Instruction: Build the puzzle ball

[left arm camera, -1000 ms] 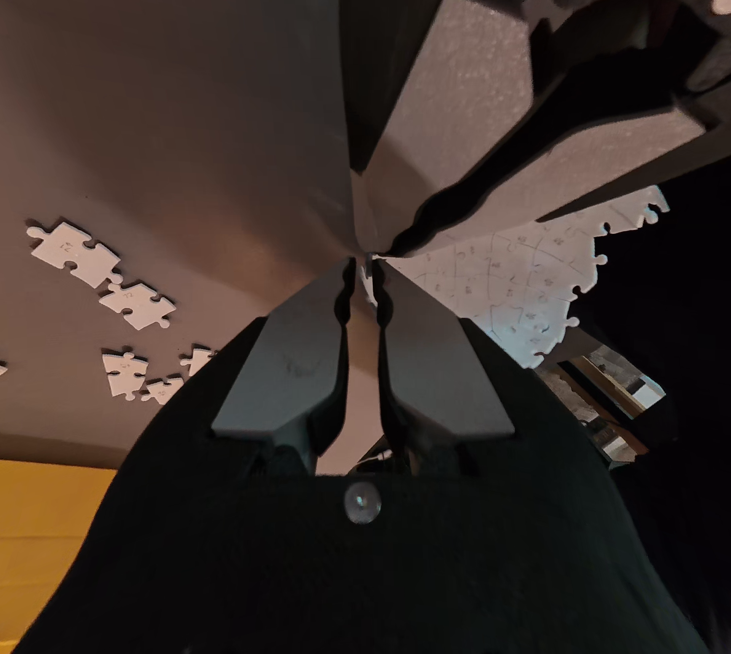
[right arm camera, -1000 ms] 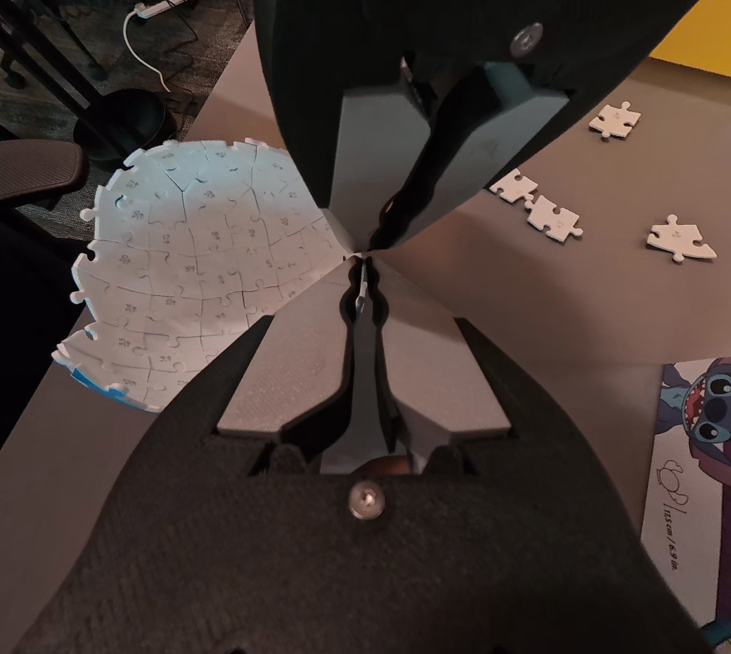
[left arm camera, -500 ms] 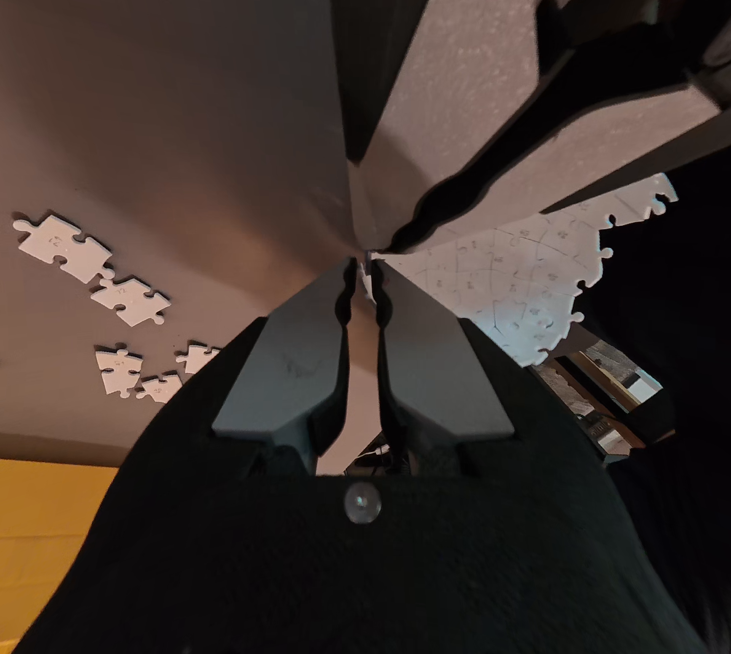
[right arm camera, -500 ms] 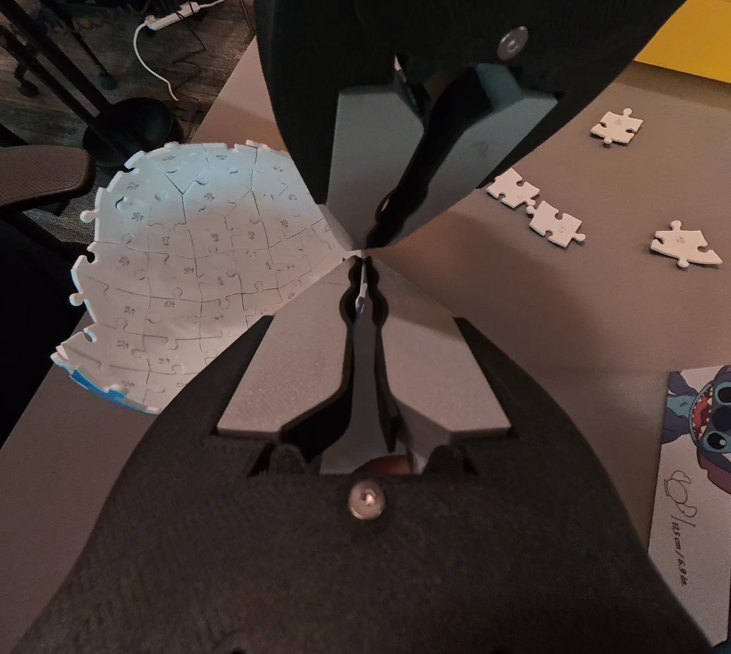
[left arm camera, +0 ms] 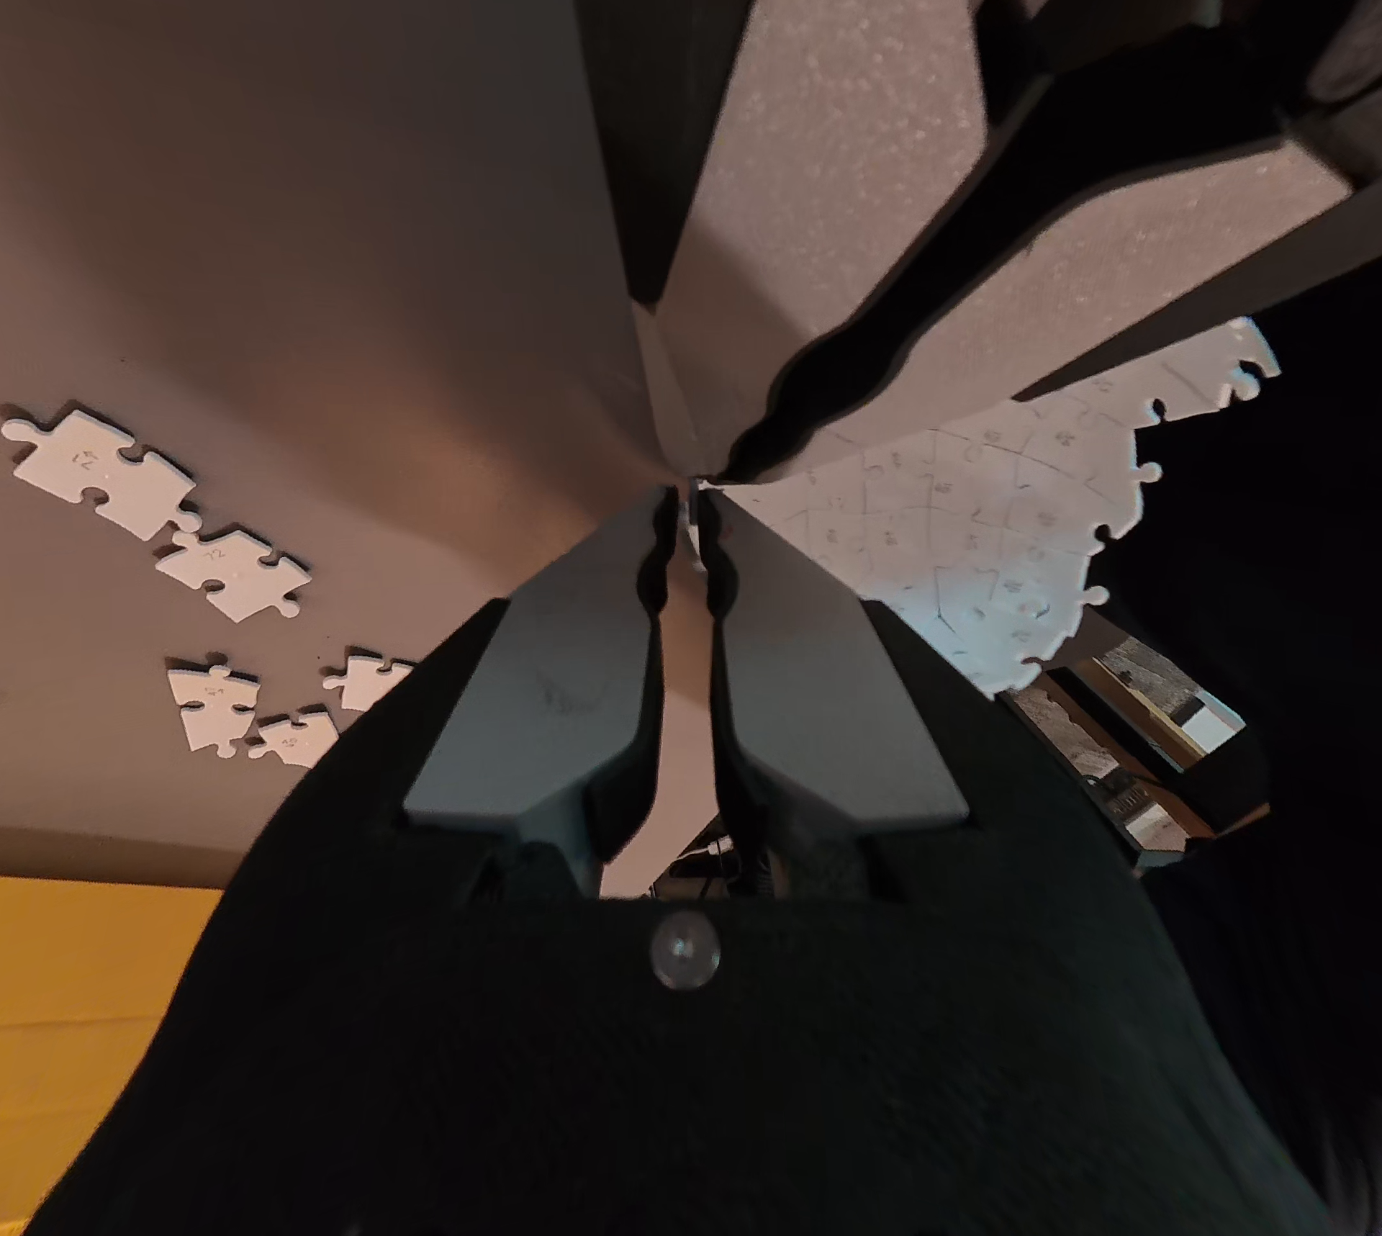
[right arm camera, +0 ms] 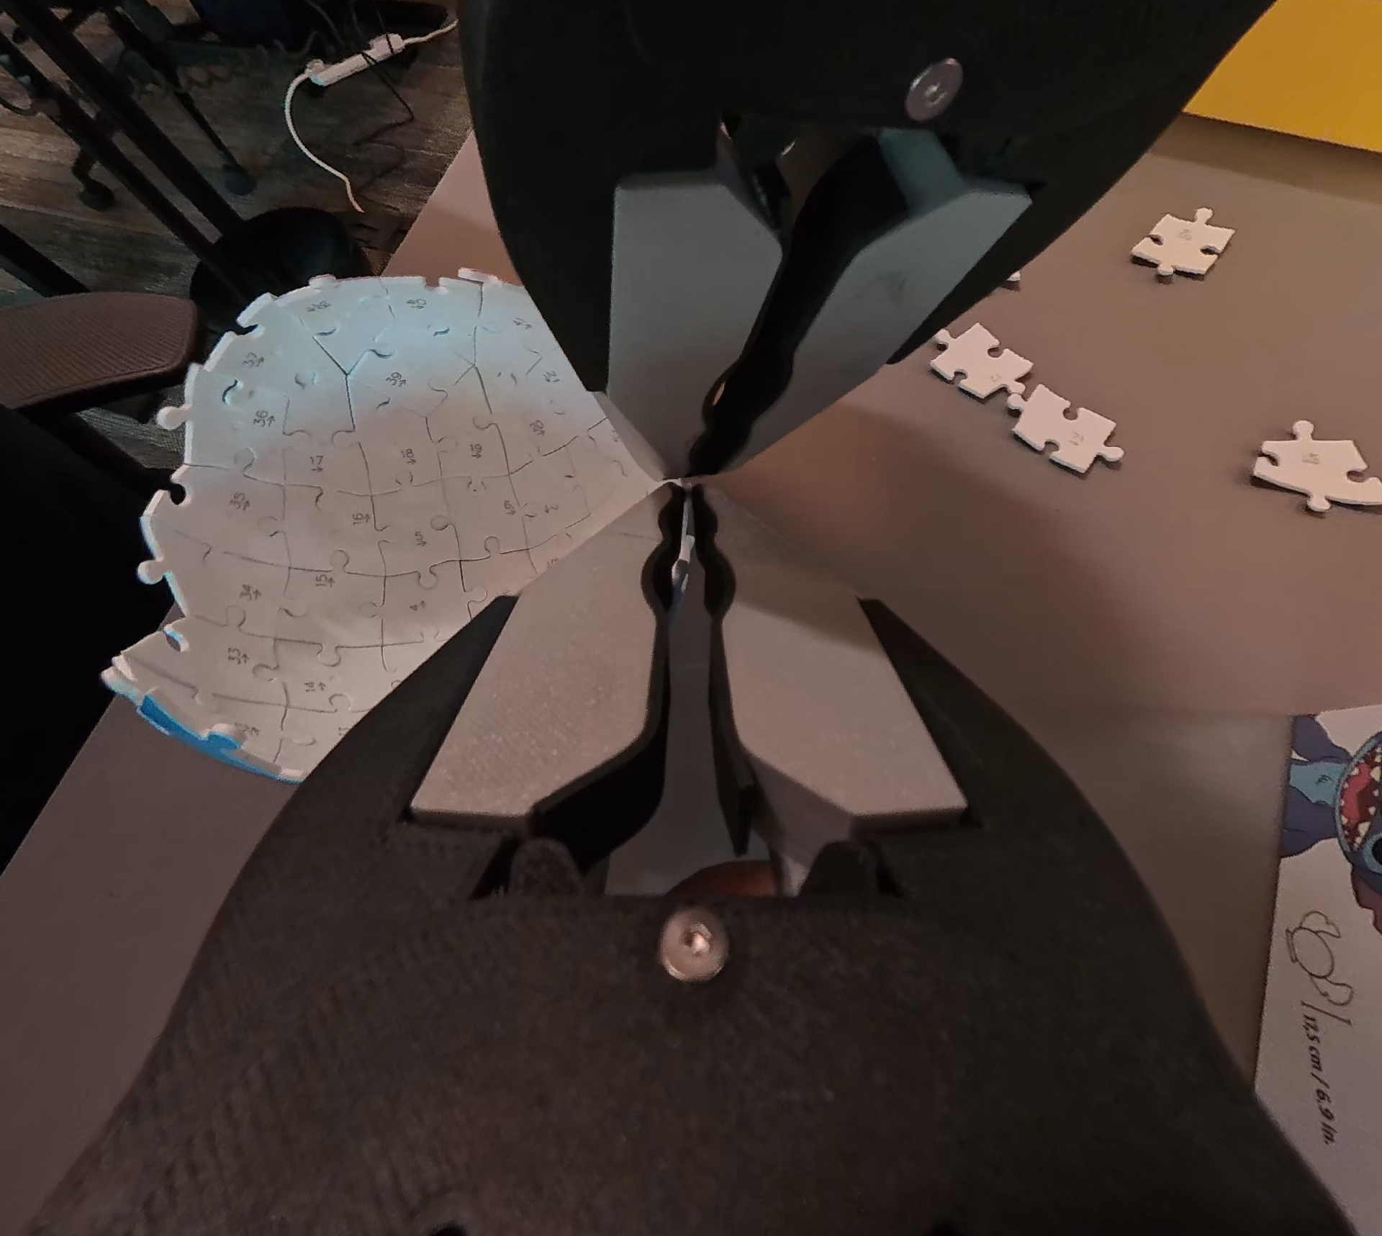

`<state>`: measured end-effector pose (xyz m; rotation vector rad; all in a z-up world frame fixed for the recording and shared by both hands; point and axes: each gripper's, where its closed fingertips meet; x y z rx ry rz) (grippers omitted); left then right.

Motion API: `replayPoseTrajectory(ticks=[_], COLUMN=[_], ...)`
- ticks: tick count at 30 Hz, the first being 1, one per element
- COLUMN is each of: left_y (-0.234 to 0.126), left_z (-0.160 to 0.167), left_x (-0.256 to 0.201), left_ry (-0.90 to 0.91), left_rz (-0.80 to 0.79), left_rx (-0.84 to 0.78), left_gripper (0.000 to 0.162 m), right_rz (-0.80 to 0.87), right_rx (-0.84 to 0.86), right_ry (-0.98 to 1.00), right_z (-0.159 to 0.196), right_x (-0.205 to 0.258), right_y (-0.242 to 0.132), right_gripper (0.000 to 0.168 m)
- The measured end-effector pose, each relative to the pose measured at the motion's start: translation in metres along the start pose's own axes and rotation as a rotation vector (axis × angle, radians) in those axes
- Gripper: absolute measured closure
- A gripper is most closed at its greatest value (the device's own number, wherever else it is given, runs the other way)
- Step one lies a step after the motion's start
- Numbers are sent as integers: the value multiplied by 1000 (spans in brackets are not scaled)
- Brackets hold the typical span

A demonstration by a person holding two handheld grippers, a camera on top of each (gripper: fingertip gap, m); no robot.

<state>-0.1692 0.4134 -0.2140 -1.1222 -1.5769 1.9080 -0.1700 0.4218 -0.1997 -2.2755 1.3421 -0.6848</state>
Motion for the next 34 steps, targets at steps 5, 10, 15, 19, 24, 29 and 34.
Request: replayPoseTrajectory(ticks=[5, 10, 15, 19, 24, 29, 34], left_y=[0, -1, -1, 0, 0, 1, 0], left_z=[0, 2, 4, 4, 5, 7, 8], left_x=[0, 0, 0, 0, 0, 0, -1], left_ry=[-9, -10, -11, -9, -12, -18, -16], left_rz=[11, 11, 8, 2, 4, 0, -14], left_rx=[-2, 3, 11, 19, 25, 34, 58], left_gripper=[160, 160, 160, 160, 160, 160, 160], right_rz=[14, 22, 24, 22, 12, 28, -12], right_rx=[9, 5, -5, -10, 1, 16, -19], right_ry=[-21, -35, -37, -41, -49, -114, -80], right_z=[1, -1, -2, -2, -4, -18, -27], right_x=[-1, -2, -2, -2, -4, -10, -16], right_y=[-1, -4, -2, 0, 2, -12, -28], right_gripper=[168, 168, 168, 168, 166, 167, 164])
Point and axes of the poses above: each gripper's, where its closed fingertips meet, y out along the fingers, z out of its underside, x = y × z across the jaws, and after that the axes turned 8 degrees about y, right-handed
